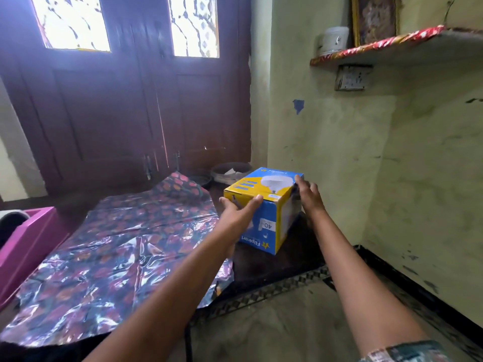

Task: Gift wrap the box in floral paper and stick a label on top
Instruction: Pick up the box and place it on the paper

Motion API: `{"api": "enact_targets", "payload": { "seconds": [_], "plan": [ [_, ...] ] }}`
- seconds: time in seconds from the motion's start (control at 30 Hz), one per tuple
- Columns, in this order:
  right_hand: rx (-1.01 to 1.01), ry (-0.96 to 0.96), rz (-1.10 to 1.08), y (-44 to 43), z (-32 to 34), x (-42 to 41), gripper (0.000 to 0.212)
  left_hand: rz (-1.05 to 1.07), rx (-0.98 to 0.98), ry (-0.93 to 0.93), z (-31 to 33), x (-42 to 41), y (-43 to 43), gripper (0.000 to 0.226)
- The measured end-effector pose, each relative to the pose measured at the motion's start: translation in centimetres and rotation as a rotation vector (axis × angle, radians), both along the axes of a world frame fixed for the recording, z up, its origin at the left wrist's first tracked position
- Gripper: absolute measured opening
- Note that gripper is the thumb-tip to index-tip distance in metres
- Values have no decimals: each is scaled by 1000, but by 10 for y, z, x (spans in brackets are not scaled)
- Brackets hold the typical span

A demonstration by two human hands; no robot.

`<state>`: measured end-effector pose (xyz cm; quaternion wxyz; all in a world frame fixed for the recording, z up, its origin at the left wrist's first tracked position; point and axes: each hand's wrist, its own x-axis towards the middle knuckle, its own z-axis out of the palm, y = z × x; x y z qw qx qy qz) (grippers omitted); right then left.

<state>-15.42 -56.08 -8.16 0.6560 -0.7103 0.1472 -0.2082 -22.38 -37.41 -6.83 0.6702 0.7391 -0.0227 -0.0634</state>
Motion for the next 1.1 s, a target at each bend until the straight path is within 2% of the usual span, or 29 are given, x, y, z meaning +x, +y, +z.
{"api": "enact_targets", "payload": {
  "seconds": [0.13,0.2,0.27,0.33,0.47,0.67,0.83,1.0,1.1],
  "plan": [
    [-9,-65,-38,-1,-3,-8,52,30,-55,15,10,15,10,98],
    [-47,-127,-33,7,5,-16,47,64,-51,-45,22,20,21,97],
    [-53,-200,-28,22,17,-22,38,101,-42,-144,39,22,39,80],
    [-47,-277,6,43,32,-26,32,123,-10,-219,58,23,64,53],
    [-23,-359,216,102,51,-32,21,179,59,-221,80,24,135,20],
    [-118,-312,432,194,46,-27,41,383,45,-102,80,21,226,22],
    [-93,-239,518,223,26,-20,48,407,33,-40,66,28,260,25],
    [-85,-201,554,233,7,-20,41,417,39,46,45,36,272,24],
    [-88,-155,541,235,-3,-16,20,418,71,66,36,38,274,21]
  ]
}}
